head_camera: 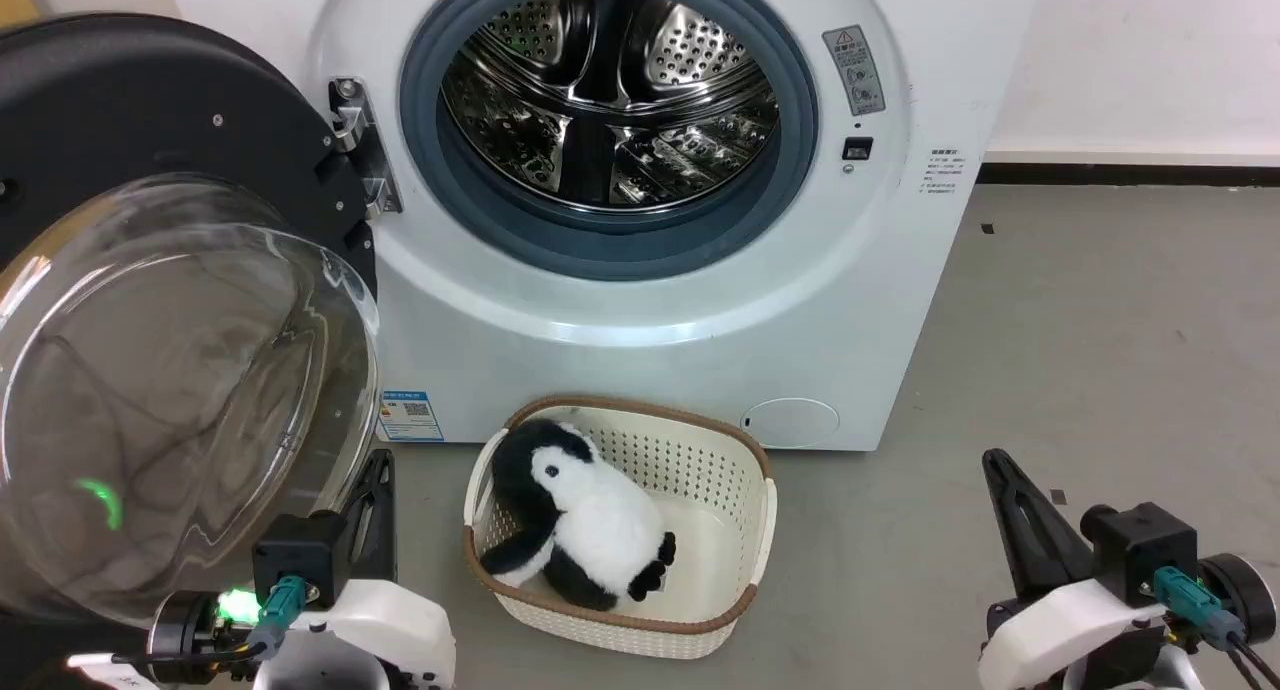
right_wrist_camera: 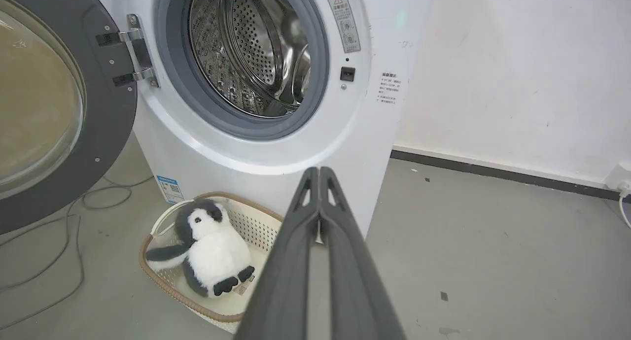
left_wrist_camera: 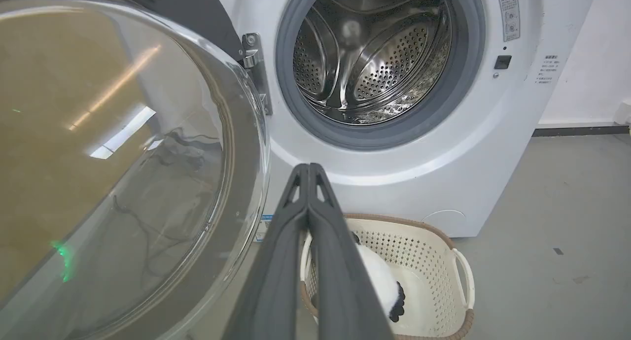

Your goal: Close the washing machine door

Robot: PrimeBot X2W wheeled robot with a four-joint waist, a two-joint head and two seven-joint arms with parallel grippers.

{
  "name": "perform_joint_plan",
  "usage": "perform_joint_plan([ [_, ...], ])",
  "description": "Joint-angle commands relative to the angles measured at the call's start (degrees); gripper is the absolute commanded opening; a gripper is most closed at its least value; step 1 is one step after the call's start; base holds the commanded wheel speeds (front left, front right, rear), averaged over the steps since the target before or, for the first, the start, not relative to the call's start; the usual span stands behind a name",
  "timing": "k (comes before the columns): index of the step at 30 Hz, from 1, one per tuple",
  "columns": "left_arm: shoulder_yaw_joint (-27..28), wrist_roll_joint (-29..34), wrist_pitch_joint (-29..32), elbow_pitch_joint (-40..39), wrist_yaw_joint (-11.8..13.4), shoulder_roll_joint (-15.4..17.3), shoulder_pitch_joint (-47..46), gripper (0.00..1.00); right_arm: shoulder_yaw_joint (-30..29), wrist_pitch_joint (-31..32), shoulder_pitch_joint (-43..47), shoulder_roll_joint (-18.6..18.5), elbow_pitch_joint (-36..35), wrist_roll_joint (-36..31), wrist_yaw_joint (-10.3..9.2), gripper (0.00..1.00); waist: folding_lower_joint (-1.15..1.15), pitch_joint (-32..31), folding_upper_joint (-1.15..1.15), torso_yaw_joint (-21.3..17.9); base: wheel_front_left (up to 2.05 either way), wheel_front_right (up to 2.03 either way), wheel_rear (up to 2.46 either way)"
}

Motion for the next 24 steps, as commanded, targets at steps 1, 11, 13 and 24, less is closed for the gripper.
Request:
perform_joint_plan([
  [1,0.0,0.2,0.0,-0.2,-0.2,0.0,0.8,0.00,0.0,0.0,0.5,0.3,-0.2,-0.4,0.05,0.00,0.00,0.0,0.00,0.0,0.00,0.00,0.00],
  [11,0.0,0.2,0.0,-0.2,-0.2,0.0,0.8,0.00,0.0,0.0,0.5,0.3,-0.2,-0.4,0.05,0.00,0.00,0.0,0.00,0.0,0.00,0.00,0.00],
  [13,0.0,0.2,0.0,-0.2,-0.2,0.0,0.8,0.00,0.0,0.0,0.5,0.3,-0.2,-0.4,0.05,0.00,0.00,0.0,0.00,0.0,0.00,0.00,0.00],
  [24,-0.2,-0.1,-0.5,0.1,0.7,0.0,0.0,1.00,-0.4,-0.5,0.0,0.0,0.0,0.4,0.00,1.00,0.00,0.1,0.00,0.0,0.00,0.00,0.00],
])
